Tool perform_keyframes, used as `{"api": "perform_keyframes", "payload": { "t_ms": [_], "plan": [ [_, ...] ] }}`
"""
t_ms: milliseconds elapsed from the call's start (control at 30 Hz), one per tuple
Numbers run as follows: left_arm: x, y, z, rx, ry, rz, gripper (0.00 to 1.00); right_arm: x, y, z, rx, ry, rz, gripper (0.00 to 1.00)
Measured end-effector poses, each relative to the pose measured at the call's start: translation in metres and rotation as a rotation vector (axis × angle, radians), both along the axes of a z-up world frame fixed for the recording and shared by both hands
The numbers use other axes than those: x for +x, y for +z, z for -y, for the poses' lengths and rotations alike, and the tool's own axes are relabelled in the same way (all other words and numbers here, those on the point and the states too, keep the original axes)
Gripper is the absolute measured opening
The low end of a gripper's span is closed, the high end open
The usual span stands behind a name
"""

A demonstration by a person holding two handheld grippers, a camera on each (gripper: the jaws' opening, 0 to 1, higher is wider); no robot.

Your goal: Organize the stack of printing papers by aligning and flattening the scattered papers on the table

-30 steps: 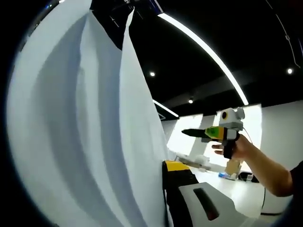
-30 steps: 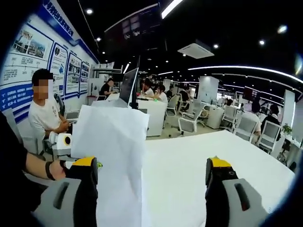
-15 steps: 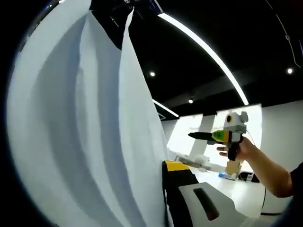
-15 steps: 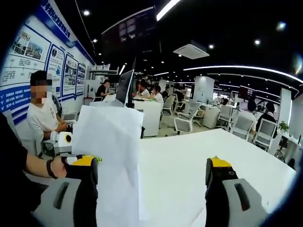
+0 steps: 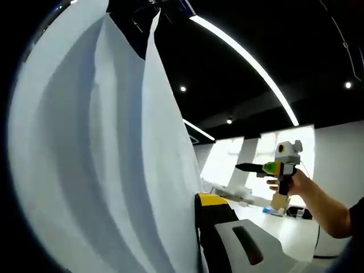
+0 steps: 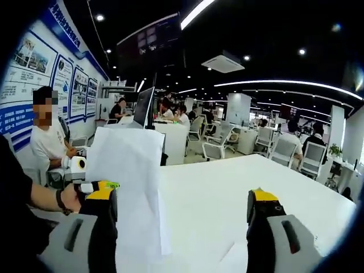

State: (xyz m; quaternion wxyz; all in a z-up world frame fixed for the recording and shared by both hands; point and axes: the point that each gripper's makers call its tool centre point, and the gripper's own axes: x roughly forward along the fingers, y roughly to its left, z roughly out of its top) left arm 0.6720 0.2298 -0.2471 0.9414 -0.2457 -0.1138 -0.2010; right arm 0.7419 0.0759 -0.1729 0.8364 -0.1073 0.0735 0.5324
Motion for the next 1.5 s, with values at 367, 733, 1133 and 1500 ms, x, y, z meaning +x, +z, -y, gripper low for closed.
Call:
{"api": "perform_keyframes", "payload": {
  "t_ms": [367,733,1133,1500],
  "plan": [
    [0.0,0.0,0.001,0.0,0.0,-0.001,0.06,-0.007,-0.002,0.024,0.013,-0.047,0.006,0.9],
    [0.0,-0.002,0.002,0.001,0.0,-0.002,0.06,-0.003,0.005,0.051,0.052,-0.085,0.013,0.9],
    [0.002,-0.004,-0.001,-0.003,-0.002,-0.002,0.06,-0.011,0.0,0.081,0.061,-0.123,0.018,0.9],
    [0.003,-0.003,-0.001,-0.004,-0.004,-0.002,0.06,-0.016,0.001,0.097,0.068,-0.145,0.02,0.9]
  ]
}}
